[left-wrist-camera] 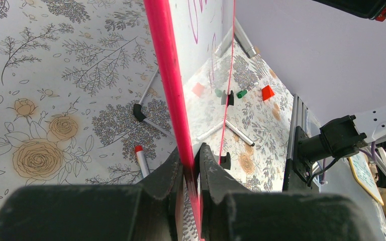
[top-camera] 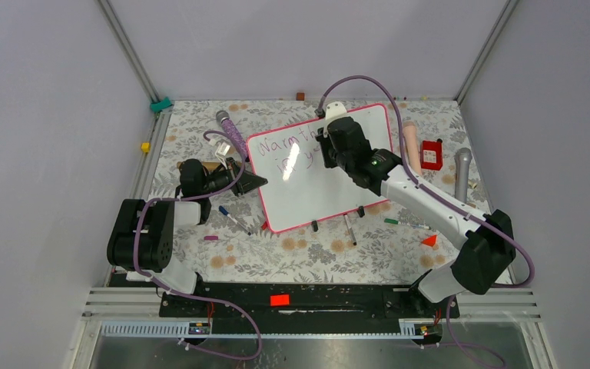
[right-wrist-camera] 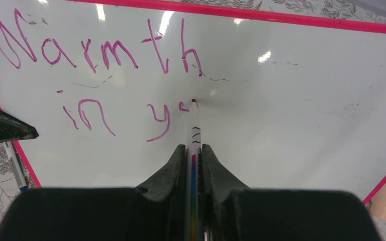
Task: Write a sentence on the whiteboard
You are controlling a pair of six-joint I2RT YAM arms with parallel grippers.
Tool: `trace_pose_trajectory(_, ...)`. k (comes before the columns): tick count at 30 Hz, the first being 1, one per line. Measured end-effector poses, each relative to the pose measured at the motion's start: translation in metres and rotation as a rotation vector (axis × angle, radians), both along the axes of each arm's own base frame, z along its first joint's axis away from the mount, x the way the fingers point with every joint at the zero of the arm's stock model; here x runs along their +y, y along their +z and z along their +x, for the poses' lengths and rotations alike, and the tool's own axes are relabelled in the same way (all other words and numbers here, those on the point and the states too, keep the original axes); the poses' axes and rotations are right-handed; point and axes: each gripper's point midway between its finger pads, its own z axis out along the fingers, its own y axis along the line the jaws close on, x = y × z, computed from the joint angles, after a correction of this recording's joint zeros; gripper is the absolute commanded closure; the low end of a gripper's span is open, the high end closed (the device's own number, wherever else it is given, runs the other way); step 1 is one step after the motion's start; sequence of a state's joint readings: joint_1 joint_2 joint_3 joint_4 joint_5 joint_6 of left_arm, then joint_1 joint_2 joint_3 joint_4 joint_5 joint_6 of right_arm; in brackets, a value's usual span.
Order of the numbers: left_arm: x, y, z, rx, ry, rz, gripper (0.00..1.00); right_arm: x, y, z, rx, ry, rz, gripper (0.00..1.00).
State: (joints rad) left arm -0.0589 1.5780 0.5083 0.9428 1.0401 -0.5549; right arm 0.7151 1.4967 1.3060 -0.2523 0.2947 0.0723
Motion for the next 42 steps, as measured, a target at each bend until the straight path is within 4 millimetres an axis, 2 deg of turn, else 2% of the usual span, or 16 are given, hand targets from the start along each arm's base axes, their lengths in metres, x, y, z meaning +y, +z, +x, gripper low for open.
trace_pose_trajectory(18, 0.000, 0.000, 0.000, -0.001, -0.002, 0.000, 1.00, 0.010, -0.003, -0.008, 0.029, 0.060, 0.035, 1.00)
trace_pose_trajectory(25, 0.000, 0.000, 0.000, -0.001, -0.003, 0.000, 1.00, 0.007, 0.008, -0.013, 0.017, 0.071, 0.065, 1.00)
trace_pose_trajectory(31, 0.000, 0.000, 0.000, -0.002, -0.003, 0.000, 1.00, -0.006, 0.018, -0.011, 0.008, 0.048, 0.101, 1.00)
trace_pose_trajectory(42, 0.000, 0.000, 0.000, -0.002, -0.003, 0.000, 1.00, -0.014, 0.016, -0.005, 0.009, 0.018, 0.108, 1.00)
